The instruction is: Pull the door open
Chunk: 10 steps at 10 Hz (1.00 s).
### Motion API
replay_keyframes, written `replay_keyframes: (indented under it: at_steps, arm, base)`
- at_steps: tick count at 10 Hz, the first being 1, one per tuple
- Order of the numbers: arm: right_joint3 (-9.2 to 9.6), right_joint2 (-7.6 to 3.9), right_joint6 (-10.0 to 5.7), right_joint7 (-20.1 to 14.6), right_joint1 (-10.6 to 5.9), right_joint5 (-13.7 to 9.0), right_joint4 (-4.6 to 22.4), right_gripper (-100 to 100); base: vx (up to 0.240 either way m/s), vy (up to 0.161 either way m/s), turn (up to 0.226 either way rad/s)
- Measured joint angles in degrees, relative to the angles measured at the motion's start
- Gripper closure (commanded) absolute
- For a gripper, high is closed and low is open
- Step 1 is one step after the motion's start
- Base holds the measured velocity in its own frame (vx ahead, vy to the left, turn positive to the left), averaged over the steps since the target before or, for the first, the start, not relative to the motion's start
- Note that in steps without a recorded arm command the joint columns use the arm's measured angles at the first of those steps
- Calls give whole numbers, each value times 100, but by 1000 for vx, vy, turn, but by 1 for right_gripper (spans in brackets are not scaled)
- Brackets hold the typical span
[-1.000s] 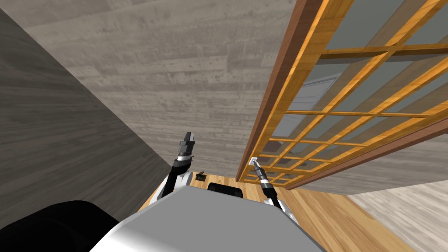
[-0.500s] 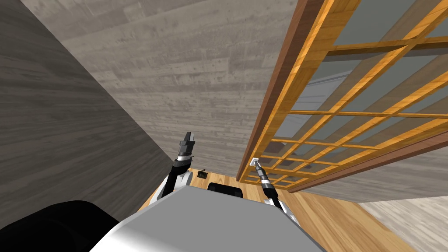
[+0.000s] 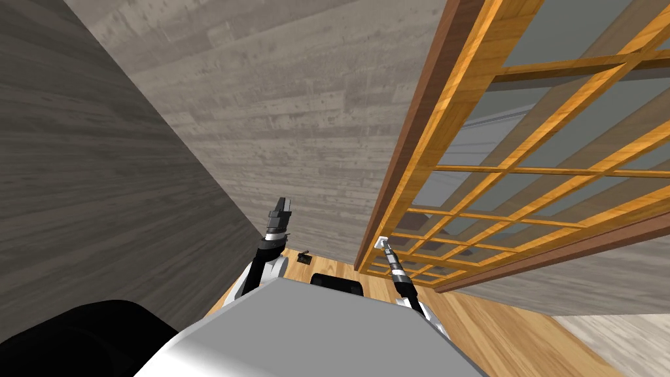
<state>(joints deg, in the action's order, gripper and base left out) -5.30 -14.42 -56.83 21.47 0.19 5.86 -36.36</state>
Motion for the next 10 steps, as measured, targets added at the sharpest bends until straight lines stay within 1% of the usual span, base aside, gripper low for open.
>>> replay_keyframes:
  at_steps: [1,5,6,8,9,10]
  arm:
    - [20,-18,17,-160,18,-103,-21,100]
    - [71,-51,49,-711,54,-346,-58,100]
    - [77,-51,23,-805,22,-388,0,100]
    - [107,-71,64,-1054,66,-508,-69,100]
    - [121,-91,70,-1200,68,-588,-56,100]
    - [143,-96,105,-1357,107,-696,-126,100]
  base:
    - [-42,-26,84]
    - [-36,-12,71]
    - [-42,-16,82]
    - [-34,-17,106]
    - [-69,-29,135]
    - [-50,-22,57]
